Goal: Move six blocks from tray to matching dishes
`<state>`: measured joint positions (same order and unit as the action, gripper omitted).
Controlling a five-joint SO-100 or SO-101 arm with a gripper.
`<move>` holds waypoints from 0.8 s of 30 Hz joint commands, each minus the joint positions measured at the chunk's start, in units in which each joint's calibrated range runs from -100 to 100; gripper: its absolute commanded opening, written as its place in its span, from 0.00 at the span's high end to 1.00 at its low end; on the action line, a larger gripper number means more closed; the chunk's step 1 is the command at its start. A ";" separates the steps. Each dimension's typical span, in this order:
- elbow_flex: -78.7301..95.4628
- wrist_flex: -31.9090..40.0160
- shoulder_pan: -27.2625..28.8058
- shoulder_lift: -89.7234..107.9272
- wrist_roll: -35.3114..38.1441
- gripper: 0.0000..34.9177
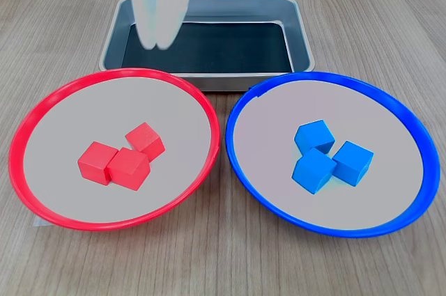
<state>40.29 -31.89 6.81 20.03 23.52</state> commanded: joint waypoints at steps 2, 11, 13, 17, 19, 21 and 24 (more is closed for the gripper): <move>30.67 10.31 -3.38 34.42 -13.14 1.00; 58.62 0.15 -1.03 70.75 -21.29 1.00; 59.71 -2.16 -0.84 72.80 -22.08 1.00; 59.71 -11.24 -1.31 77.49 -23.64 1.00; 59.71 -15.20 -1.31 78.94 -24.03 1.00; 59.71 -15.53 -1.21 78.94 -24.71 1.00; 59.71 -15.45 -0.74 78.94 -25.20 0.99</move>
<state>100.00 -46.90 5.22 98.21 -1.25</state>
